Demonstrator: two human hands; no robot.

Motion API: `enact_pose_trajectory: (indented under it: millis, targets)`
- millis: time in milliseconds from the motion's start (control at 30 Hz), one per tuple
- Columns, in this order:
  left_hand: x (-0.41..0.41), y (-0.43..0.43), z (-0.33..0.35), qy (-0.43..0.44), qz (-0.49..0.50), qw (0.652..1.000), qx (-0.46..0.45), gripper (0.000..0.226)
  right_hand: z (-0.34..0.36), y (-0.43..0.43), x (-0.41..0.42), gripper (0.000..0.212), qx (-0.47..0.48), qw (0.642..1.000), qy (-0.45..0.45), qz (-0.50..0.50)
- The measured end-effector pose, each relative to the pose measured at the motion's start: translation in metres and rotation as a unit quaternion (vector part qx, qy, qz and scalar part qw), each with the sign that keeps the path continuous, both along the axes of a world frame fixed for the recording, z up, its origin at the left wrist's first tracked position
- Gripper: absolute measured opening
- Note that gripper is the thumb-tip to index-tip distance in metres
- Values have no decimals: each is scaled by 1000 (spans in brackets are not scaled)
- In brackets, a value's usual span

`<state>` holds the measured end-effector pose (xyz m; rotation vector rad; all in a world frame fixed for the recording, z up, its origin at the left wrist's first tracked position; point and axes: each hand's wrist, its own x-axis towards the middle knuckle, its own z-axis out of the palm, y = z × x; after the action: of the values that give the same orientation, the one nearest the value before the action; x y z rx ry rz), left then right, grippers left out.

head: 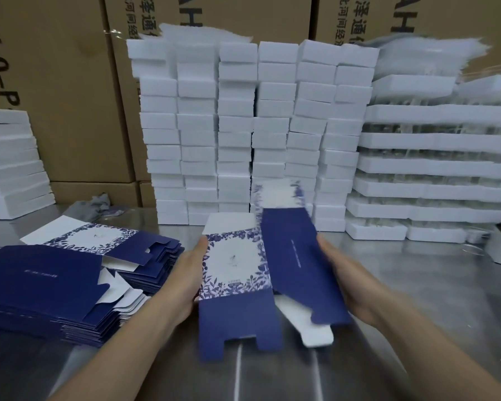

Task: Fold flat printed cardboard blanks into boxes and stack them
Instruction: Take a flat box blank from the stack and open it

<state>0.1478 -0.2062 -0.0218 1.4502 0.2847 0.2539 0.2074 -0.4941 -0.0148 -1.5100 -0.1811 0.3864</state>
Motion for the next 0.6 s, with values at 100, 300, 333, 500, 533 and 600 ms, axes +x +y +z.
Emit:
enact_pose_trajectory:
  millis: [100, 300, 333, 500, 533, 600]
  targets:
    - [4, 5, 0, -10, 8, 999, -43, 51, 3, 5, -6, 46, 6, 1000, -6, -6]
    - [4, 5, -12, -18, -84, 996, 25, 53, 3, 4, -4, 47, 40, 998, -9, -55]
    - [3, 5, -11, -20, -80, 996, 20, 52, 1, 3, -5, 47, 39, 998, -1, -48]
    - [4, 2, -10, 0, -113, 993, -28, 51, 0, 2, -4, 50, 46, 996, 0, -76]
    - [5, 1, -9, -11, -119, 991, -57, 53, 0, 3, -5, 49, 54, 995, 0, -79]
    - [3, -2, -4, -29, -123, 983, -134, 59, 2, 7, -7, 48, 76, 994, 7, -81]
